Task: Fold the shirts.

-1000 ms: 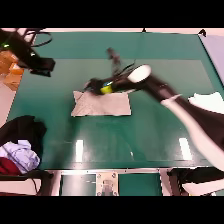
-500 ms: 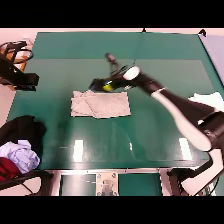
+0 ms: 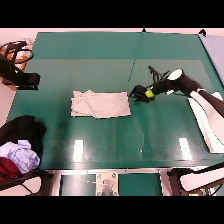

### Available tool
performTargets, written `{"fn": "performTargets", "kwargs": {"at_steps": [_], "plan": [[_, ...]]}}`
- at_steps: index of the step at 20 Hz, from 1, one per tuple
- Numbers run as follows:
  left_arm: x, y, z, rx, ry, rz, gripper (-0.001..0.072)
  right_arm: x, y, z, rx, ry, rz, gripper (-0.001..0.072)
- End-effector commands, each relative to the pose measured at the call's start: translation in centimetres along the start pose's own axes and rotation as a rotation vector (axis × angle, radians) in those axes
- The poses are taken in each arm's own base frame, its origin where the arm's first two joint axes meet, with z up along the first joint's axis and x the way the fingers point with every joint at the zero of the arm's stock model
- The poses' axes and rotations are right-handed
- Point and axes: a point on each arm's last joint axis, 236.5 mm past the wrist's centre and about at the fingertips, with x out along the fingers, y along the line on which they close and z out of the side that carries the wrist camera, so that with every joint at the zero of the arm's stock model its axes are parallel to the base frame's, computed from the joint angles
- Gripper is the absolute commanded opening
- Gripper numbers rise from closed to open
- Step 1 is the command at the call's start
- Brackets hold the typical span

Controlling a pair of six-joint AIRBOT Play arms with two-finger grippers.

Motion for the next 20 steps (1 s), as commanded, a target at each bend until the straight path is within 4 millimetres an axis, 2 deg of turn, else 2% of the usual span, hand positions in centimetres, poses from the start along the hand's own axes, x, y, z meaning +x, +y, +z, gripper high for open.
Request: {"fn": "performTargets", "kwargs": {"at_steps": [1,5,6,7,8,10,12,14,15,16,18,20], "plan": [[0.0,-0.7,0.4,-0.009,-0.019,-0.032,0.0023,3.7,0.3,-2.4,-0.006,0.058,0.039,0.0612],[0.0,-0.7,0.4,-0.008,-0.018,-0.031,0.0024,7.8,3.0,-4.2,-0.086,0.132,0.036,0.0611],[0.0,-0.7,0.4,-0.008,-0.018,-0.031,0.0024,8.1,3.8,-4.2,-0.106,0.133,0.040,0.0528],[0.0,-0.7,0.4,-0.008,-0.019,-0.031,0.0024,8.1,4.6,-4.0,-0.128,0.128,0.047,0.0130],[0.0,-0.7,0.4,-0.008,-0.019,-0.031,0.0024,7.6,5.5,-3.5,-0.146,0.118,0.056,0.0010],[0.0,-0.7,0.4,-0.008,-0.017,-0.032,0.0024,5.4,7.9,-1.8,-0.172,0.072,0.085,0.0008],[0.0,-0.7,0.4,-0.008,-0.017,-0.031,0.0024,0.7,10.9,0.7,-0.209,0.000,0.126,0.0008],[0.0,-0.7,0.3,-0.007,-0.013,-0.032,0.0024,-6.0,12.9,3.7,-0.230,-0.108,0.157,0.0007],[0.0,-0.8,0.2,-0.007,-0.010,-0.032,0.0024,-10.0,13.2,5.2,-0.217,-0.173,0.165,0.0008],[0.0,-0.8,0.2,-0.007,-0.011,-0.032,0.0024,-13.6,13.0,6.4,-0.196,-0.232,0.167,0.0008],[0.0,-0.8,0.2,-0.007,-0.010,-0.032,0.0024,-20.7,11.1,8.5,-0.134,-0.361,0.152,0.0008],[0.0,-0.8,0.2,-0.007,-0.009,-0.033,0.0024,-26.9,7.3,10.1,-0.046,-0.492,0.120,0.0008]]}}
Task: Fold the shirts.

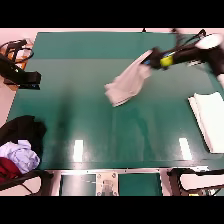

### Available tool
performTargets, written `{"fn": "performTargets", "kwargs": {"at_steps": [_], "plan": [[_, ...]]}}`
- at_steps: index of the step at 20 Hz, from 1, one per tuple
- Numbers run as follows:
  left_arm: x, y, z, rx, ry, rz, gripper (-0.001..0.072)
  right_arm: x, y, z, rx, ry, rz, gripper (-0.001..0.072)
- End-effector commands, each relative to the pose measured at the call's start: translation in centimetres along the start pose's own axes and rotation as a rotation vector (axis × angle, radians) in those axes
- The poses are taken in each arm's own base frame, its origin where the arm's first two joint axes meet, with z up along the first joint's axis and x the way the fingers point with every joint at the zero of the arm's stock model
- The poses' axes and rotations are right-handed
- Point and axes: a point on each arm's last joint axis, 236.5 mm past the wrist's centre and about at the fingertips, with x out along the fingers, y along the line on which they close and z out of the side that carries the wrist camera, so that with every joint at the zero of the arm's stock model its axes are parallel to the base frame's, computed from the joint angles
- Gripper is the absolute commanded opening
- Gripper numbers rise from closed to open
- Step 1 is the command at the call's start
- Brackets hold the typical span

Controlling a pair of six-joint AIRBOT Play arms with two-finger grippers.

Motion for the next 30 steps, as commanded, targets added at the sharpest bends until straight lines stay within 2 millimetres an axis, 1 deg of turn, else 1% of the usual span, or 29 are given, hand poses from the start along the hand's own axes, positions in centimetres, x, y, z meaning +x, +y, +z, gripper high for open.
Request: {"fn": "performTargets", "kwargs": {"at_steps": [1,2,4,5,6,7,8,9,11,13,14,15,16,20,21,24,25,26,27,28,29,30], "plan": [[0.0,0.0,-0.2,0.001,0.006,-0.001,0.0024,-11.1,-4.3,5.0,0.125,-0.215,-0.080,0.0008],[0.0,-0.1,-0.3,0.001,0.014,-0.002,0.0024,-13.8,-6.7,5.7,0.184,-0.269,-0.111,0.0009],[0.0,-0.1,-0.8,0.001,0.033,-0.004,0.0024,-19.6,-12.1,6.2,0.295,-0.373,-0.179,0.0009],[0.0,-0.1,-0.9,0.001,0.038,-0.005,0.0024,-22.7,-14.7,6.0,0.352,-0.429,-0.212,0.0009],[0.0,-0.1,-1.0,0.001,0.043,-0.005,0.0024,-25.5,-16.9,5.6,0.406,-0.480,-0.241,0.0009],[0.0,-0.1,-1.1,0.000,0.044,-0.006,0.0024,-28.2,-19.0,4.7,0.467,-0.523,-0.269,0.0009],[0.0,-0.2,-1.0,0.000,0.044,-0.006,0.0024,-30.6,-20.9,3.6,0.513,-0.555,-0.301,0.0009],[0.0,-0.2,-1.0,0.000,0.043,-0.006,0.0024,-32.8,-22.7,2.1,0.578,-0.574,-0.338,0.0009],[0.0,-0.2,-1.0,0.000,0.040,-0.006,0.0024,-36.4,-25.6,-1.4,0.688,-0.590,-0.420,0.0009],[0.0,-0.2,-1.0,0.000,0.040,-0.006,0.0024,-39.4,-27.5,-4.9,0.775,-0.599,-0.505,0.0009],[0.0,-0.2,-1.0,0.000,0.040,-0.006,0.0024,-40.4,-28.2,-6.8,0.819,-0.590,-0.550,0.0008],[0.0,-0.2,-1.0,0.000,0.040,-0.007,0.0024,-40.9,-28.9,-8.7,0.873,-0.565,-0.580,0.0008],[0.0,-0.3,-0.9,0.000,0.039,-0.011,0.0024,-41.0,-29.7,-10.8,0.931,-0.525,-0.610,0.0009],[-0.1,-0.7,-0.9,0.000,0.038,-0.027,0.0024,-39.4,-32.5,-20.8,1.157,-0.255,-0.779,0.0009],[-0.1,-0.7,-0.9,0.001,0.037,-0.027,0.0024,-38.7,-32.9,-22.6,1.212,-0.206,-0.792,0.0009],[-0.1,-0.7,-0.9,0.001,0.037,-0.027,0.0024,-35.3,-34.2,-27.4,1.304,-0.068,-0.793,0.0017],[-0.1,-0.7,-0.9,0.001,0.037,-0.027,0.0024,-34.4,-34.8,-28.8,1.325,-0.036,-0.803,0.0139],[-0.1,-0.7,-0.9,0.001,0.036,-0.027,0.0024,-33.7,-35.2,-30.7,1.346,0.010,-0.827,0.0408],[0.0,-0.6,-0.7,0.001,0.030,-0.026,0.0024,-33.5,-35.3,-32.5,1.373,0.064,-0.862,0.0558],[0.0,-0.6,-0.5,0.000,0.019,-0.025,0.0024,-33.9,-35.2,-33.5,1.405,0.090,-0.898,0.0559],[0.0,-0.6,-0.1,0.000,0.005,-0.023,0.0024,-34.2,-35.2,-33.1,1.421,0.067,-0.904,0.0558],[0.0,-0.5,0.3,0.000,-0.013,-0.021,0.0024,-34.2,-35.2,-31.3,1.407,0.013,-0.872,0.0554]]}}
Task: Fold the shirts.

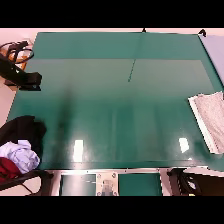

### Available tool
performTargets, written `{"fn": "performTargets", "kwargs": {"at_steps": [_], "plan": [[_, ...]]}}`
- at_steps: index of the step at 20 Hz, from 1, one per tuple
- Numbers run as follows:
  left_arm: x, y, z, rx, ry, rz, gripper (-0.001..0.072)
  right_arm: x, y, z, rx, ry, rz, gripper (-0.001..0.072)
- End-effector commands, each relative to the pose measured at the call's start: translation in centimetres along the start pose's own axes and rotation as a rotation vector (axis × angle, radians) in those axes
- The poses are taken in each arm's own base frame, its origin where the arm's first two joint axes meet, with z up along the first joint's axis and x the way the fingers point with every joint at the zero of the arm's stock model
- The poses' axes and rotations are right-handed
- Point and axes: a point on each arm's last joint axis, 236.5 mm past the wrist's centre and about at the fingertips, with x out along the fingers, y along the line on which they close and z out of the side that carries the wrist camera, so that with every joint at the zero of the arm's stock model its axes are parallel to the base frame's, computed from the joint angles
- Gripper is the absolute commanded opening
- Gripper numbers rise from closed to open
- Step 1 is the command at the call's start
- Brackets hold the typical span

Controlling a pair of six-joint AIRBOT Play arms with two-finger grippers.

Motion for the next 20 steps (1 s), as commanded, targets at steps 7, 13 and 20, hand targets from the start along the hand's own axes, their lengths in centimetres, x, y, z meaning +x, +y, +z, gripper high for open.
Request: {"fn": "performTargets", "kwargs": {"at_steps": [7,13,20], "plan": [[-1.3,-1.6,-0.1,-0.012,-0.086,-0.047,0.0022,-7.4,23.6,-6.6,-0.613,-0.190,0.429,0.0009],[2.2,-3.6,-11.1,-0.085,0.013,-0.110,0.0023,-0.2,26.0,-23.0,-1.063,-0.128,0.398,0.0009],[5.2,-5.0,-16.3,-0.122,0.072,-0.171,0.0024,7.0,19.4,-31.6,-1.217,-0.081,0.402,0.0010]]}}
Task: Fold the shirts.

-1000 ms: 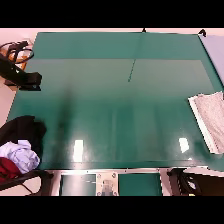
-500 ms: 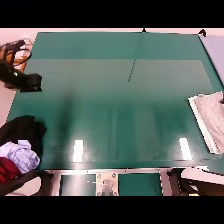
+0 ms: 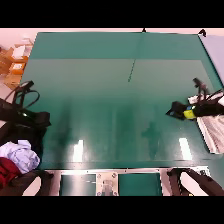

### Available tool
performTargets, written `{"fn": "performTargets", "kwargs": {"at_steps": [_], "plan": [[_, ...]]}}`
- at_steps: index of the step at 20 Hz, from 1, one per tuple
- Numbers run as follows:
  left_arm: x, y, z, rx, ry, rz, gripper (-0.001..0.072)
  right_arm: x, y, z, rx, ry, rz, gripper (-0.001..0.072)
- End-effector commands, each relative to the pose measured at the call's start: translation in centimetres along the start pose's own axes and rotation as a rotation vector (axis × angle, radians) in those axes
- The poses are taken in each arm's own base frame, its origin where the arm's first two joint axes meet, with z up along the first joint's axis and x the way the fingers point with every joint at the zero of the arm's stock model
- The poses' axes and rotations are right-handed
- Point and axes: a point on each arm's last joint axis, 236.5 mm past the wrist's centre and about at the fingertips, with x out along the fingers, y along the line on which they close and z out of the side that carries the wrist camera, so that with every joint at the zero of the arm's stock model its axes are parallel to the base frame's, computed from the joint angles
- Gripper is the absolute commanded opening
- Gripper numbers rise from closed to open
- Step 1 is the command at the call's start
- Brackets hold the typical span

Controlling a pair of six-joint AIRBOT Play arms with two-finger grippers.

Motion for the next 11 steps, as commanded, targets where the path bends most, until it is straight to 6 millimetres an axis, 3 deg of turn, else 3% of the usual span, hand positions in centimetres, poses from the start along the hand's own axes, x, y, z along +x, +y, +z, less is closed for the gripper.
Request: {"fn": "performTargets", "kwargs": {"at_steps": [1,3,11], "plan": [[1.2,0.0,-0.9,-0.017,-0.010,-0.016,0.0024,1.5,1.4,-3.4,-0.070,0.006,0.024,0.0012],[1.2,0.1,-0.1,-0.018,-0.041,-0.014,0.0024,1.5,1.3,-4.6,-0.071,0.056,0.026,0.0016],[1.2,0.1,0.0,-0.018,-0.045,-0.014,0.0024,1.5,1.3,-4.6,-0.071,0.056,0.026,0.0016]]}}
